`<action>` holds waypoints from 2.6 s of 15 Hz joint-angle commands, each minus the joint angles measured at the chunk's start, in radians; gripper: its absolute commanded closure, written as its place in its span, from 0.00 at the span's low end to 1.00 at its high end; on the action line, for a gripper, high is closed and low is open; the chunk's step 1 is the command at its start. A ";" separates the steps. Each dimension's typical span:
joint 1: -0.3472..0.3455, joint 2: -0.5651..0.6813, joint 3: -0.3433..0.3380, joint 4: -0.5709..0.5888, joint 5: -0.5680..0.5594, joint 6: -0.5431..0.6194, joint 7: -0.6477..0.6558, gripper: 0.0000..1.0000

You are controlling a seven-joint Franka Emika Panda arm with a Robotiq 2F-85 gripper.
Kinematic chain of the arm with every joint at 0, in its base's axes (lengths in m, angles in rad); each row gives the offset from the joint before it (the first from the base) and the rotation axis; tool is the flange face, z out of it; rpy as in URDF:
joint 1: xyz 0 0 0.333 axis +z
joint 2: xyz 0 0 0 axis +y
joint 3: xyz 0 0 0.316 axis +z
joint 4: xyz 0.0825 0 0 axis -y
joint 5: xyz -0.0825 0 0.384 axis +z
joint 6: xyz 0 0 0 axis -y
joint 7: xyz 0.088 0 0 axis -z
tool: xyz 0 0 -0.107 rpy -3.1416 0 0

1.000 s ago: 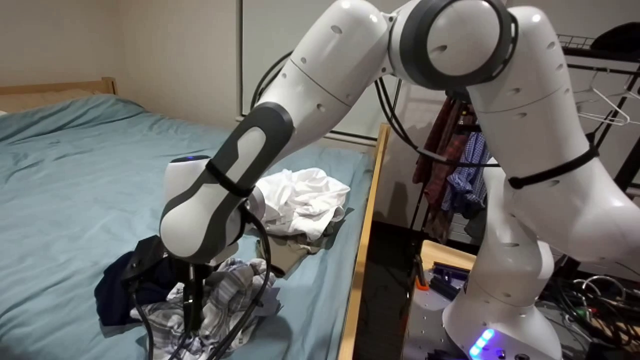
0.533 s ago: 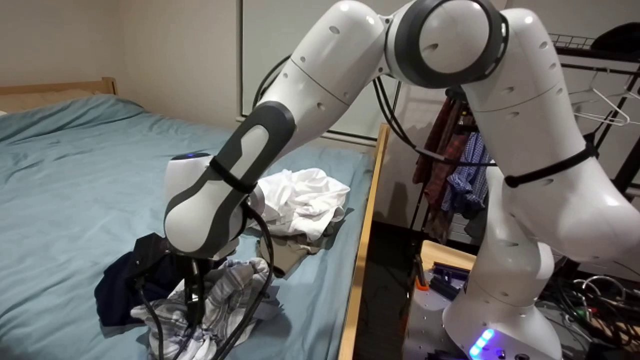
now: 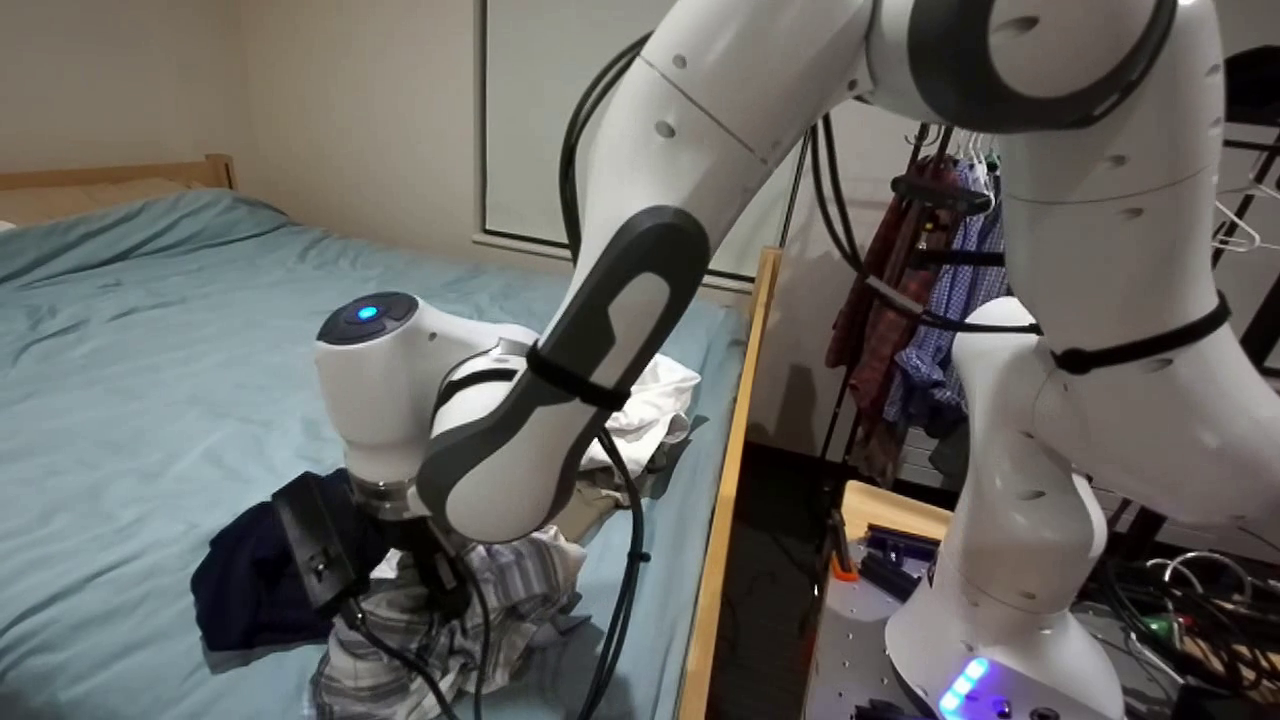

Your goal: Move the clothes from left to right

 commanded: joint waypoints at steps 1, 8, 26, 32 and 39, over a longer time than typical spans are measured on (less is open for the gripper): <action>0.217 -0.145 -0.280 -0.153 -0.011 0.018 -0.015 0.95; 0.645 -0.121 -0.862 -0.186 0.090 0.035 -0.022 0.96; 1.292 -0.056 -1.563 -0.228 0.341 -0.048 -0.112 0.96; 1.587 -0.009 -1.995 -0.181 0.596 -0.278 -0.514 0.97; 1.417 0.160 -2.028 -0.119 0.816 -0.473 -0.691 0.96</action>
